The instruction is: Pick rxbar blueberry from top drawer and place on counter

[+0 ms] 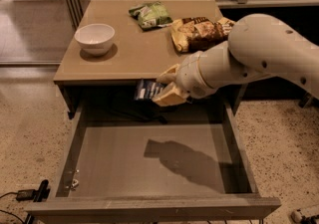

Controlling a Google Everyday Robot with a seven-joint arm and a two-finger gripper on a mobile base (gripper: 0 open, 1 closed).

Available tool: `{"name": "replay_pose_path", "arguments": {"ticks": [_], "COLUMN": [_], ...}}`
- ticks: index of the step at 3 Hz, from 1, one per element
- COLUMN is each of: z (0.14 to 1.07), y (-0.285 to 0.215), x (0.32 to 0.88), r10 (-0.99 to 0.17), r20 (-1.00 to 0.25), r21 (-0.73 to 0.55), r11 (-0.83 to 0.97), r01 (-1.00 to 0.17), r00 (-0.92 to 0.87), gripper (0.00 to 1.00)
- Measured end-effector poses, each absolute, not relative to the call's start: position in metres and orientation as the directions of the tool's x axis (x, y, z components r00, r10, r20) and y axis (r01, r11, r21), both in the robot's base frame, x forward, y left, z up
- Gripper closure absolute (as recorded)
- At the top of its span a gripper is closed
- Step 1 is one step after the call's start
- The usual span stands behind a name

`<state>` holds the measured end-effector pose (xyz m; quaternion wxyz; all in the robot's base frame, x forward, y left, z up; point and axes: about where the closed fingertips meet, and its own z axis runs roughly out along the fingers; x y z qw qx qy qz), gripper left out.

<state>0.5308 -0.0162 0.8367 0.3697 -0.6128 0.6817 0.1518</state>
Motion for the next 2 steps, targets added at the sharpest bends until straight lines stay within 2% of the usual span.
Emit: {"name": "replay_pose_path", "arguments": {"ticks": [1, 2], "z": [0.8811, 0.8802], "y": [-0.0231, -0.0228], "x": [0.5766, 0.5758], "r10": [-0.714, -0.715], "r20": [-0.7, -0.699], "r21": [-0.285, -0.284], "r11": [0.263, 0.262], "r01": [-0.922, -0.922], "r00": [0.013, 0.013], "gripper": [1.0, 1.0]}}
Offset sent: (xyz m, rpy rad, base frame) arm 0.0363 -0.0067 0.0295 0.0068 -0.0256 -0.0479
